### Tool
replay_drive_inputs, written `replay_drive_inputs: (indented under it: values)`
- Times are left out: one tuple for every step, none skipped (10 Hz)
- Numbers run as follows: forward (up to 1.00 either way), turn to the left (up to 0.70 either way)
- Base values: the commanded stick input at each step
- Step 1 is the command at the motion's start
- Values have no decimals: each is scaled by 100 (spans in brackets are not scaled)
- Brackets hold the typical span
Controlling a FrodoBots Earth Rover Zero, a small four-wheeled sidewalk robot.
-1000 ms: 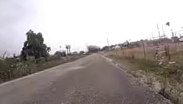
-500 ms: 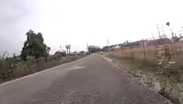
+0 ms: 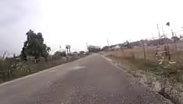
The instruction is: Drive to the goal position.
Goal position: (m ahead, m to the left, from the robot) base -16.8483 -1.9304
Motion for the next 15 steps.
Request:
replay_drive_inputs:
  values:
    - [8,0]
    - [8,0]
    - [8,0]
    - [8,0]
    - [8,0]
    - [8,0]
    - [8,0]
    - [8,0]
    - [7,0]
    - [7,0]
    - [8,0]
    - [8,0]
    - [8,0]
    - [8,0]
    - [8,0]
